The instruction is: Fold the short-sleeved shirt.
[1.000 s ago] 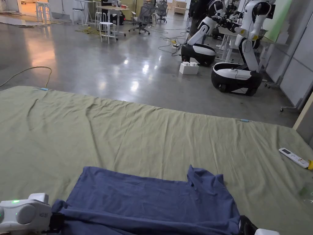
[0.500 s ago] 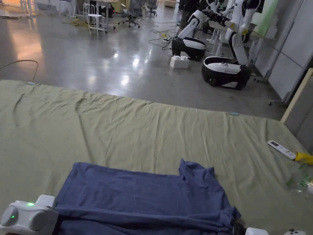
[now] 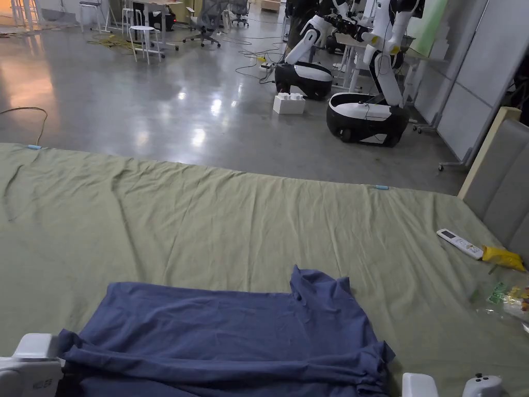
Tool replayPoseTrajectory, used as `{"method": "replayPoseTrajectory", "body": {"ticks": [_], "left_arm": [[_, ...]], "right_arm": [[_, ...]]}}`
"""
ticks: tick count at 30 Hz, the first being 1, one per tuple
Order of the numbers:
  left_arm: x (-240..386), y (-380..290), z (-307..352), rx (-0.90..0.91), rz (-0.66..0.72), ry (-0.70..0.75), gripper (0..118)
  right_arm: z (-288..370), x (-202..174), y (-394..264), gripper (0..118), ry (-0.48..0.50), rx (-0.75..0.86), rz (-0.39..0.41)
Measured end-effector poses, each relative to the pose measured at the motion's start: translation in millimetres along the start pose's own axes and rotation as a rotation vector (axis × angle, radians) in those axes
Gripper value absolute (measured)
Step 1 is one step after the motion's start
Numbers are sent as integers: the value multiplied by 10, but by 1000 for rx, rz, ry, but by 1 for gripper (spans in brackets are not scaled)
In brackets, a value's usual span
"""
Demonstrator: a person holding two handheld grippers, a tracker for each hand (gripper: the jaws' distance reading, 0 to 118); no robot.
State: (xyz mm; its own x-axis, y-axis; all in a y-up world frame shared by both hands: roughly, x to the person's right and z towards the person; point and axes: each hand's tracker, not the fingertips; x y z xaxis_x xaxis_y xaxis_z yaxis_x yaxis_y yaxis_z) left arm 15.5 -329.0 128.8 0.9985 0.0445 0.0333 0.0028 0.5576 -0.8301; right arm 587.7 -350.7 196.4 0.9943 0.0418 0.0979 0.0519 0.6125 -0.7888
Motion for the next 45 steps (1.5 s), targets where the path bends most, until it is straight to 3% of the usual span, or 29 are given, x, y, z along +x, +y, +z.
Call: {"method": "replayPoseTrajectory", "body": {"ticks": [3, 6, 8, 9, 11, 15, 24, 29, 39, 45], "left_arm": [[16, -2, 38, 17, -12, 6, 5], [30, 4, 38, 23, -8, 9, 5], [41, -8, 34, 25, -14, 12, 5], [47, -14, 37, 27, -18, 15, 5], [60, -25, 73, 41, -26, 24, 5], [118, 20, 203, 75, -59, 35, 5], [38, 222, 664, 164, -28, -7, 5], [-79, 170, 981, 190, -35, -18, 5], [-214, -655, 1150, 87, -28, -27, 5], [-247, -1257, 869, -45, 9, -13, 5]], "right_arm": [[-213, -71, 48, 65, 11, -80, 16], [-305, -144, 12, 50, 9, -106, 31], [-290, -161, 36, 19, 19, -100, 34], [-276, -172, 47, 16, 71, -95, 15], [-251, -201, 59, 12, 31, -108, 39], [-105, -181, 163, 11, 30, -99, 27], [656, -151, 582, 10, 48, 40, 103], [1030, -110, 588, 10, 39, 38, 160], [1224, -246, -242, 10, 45, -70, 248], [1001, -294, -792, 10, 23, -167, 245]]}}
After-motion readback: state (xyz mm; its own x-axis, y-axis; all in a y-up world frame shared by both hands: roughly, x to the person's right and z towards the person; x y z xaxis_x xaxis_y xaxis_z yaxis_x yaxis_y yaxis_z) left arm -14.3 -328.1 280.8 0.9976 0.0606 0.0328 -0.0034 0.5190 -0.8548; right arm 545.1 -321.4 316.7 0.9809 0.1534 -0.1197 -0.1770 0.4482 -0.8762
